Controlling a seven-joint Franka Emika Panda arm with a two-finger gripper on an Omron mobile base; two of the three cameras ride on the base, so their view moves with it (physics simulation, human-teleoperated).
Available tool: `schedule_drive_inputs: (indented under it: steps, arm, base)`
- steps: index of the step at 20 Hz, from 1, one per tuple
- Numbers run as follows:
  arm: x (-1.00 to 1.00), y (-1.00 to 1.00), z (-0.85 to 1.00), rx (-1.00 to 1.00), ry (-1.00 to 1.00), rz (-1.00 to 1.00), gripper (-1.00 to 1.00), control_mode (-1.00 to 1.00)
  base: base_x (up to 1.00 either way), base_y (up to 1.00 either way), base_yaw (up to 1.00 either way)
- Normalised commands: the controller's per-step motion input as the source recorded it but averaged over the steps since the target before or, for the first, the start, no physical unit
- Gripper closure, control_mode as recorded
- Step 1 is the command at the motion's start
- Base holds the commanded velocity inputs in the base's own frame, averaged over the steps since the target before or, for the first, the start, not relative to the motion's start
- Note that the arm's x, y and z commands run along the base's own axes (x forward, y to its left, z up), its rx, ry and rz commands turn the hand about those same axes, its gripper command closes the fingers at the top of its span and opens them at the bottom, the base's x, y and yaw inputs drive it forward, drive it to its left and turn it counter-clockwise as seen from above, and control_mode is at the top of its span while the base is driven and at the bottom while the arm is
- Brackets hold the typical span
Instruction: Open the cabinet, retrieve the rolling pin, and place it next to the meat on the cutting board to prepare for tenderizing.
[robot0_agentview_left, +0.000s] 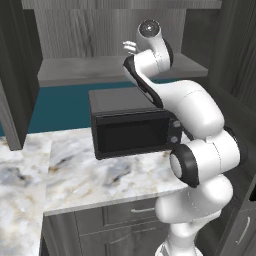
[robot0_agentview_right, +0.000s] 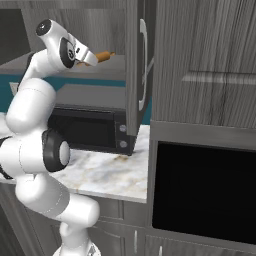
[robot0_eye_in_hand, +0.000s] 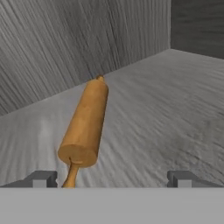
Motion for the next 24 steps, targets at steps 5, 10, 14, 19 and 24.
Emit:
schedule_drive_inputs:
  steps: [5,10,14,19,24]
  arm:
    - [0.22,0.18,-0.08,-0.03,0.07,0.00,-1.00,-1.00]
    - [0.28,0.09,-0.01,-0.02,0.06,0.00,-1.00,-1.00]
    - [0.27,0.02,-0.03,-0.01,0.02,0.00,-1.00,-1.00]
    - [0.25,0.00,-0.06,0.00,0.00,0.00,-1.00,-1.00]
    - [0.18,0.00,-0.11,0.00,0.00,0.00,-1.00,-1.00]
  base:
    - [0.00,0.00,0.00]
    - [0.00,0.00,0.00]
    - [0.00,0.00,0.00]
    - [0.00,0.00,0.00]
    - [0.00,0.00,0.00]
